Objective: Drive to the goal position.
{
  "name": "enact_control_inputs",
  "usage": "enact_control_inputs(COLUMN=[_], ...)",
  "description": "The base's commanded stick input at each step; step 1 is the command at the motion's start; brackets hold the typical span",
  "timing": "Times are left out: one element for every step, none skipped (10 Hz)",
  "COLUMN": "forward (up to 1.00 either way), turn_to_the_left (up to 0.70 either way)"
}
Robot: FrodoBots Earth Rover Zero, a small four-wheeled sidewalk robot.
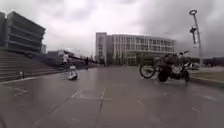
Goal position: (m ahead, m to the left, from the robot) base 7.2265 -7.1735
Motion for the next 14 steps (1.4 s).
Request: enact_control_inputs(forward=[0.7,0.7,0.7,0.7,0.7,0.7,0.7,0.7,0.7,0.7,0.7,0.7,0.7,0.7], turn_to_the_left=[0.0,0.0,0.0,0.0,0.0,0.0,0.0,0.0,0.0,0.0,0.0,0.0,0.0,0.0])
